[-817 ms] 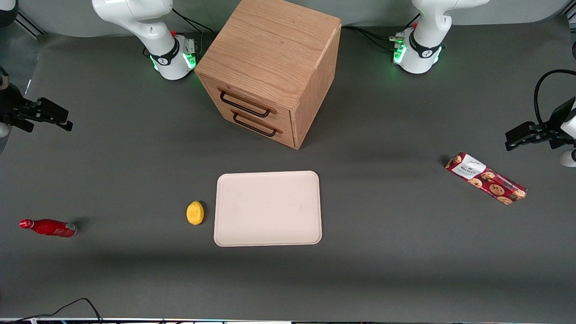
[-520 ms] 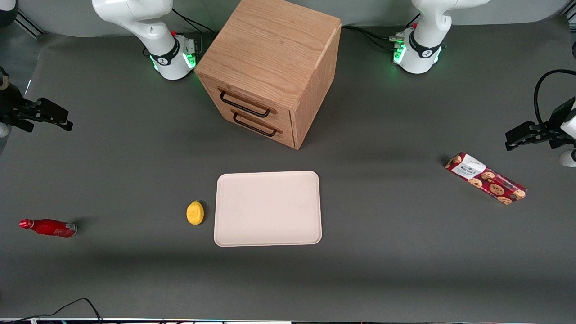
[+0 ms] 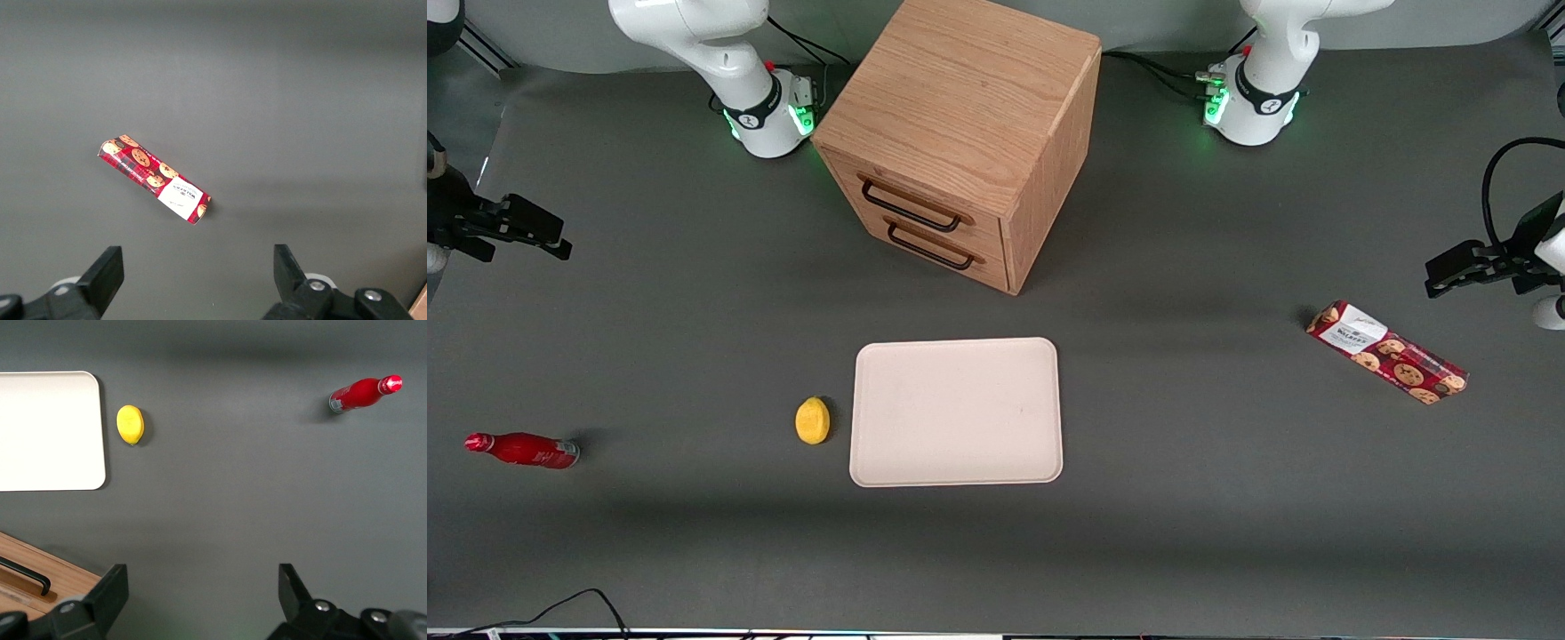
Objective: Open upper drawer
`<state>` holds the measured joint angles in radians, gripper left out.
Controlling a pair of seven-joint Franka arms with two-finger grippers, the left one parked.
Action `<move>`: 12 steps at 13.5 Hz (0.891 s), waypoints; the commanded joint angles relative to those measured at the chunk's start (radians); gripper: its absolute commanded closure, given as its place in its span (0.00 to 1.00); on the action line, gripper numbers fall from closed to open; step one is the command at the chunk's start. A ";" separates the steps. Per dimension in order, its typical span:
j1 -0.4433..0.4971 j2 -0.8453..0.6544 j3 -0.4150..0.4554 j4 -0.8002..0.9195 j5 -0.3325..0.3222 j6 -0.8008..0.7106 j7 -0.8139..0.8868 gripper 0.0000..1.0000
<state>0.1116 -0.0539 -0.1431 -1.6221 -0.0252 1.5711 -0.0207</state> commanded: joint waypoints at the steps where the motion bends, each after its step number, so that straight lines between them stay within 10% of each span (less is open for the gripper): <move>1: -0.004 0.011 0.004 0.021 -0.013 -0.006 -0.008 0.00; 12: 0.040 0.006 0.007 0.021 0.030 -0.017 -0.025 0.00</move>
<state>0.1208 -0.0528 -0.1364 -1.6211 -0.0190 1.5700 -0.0231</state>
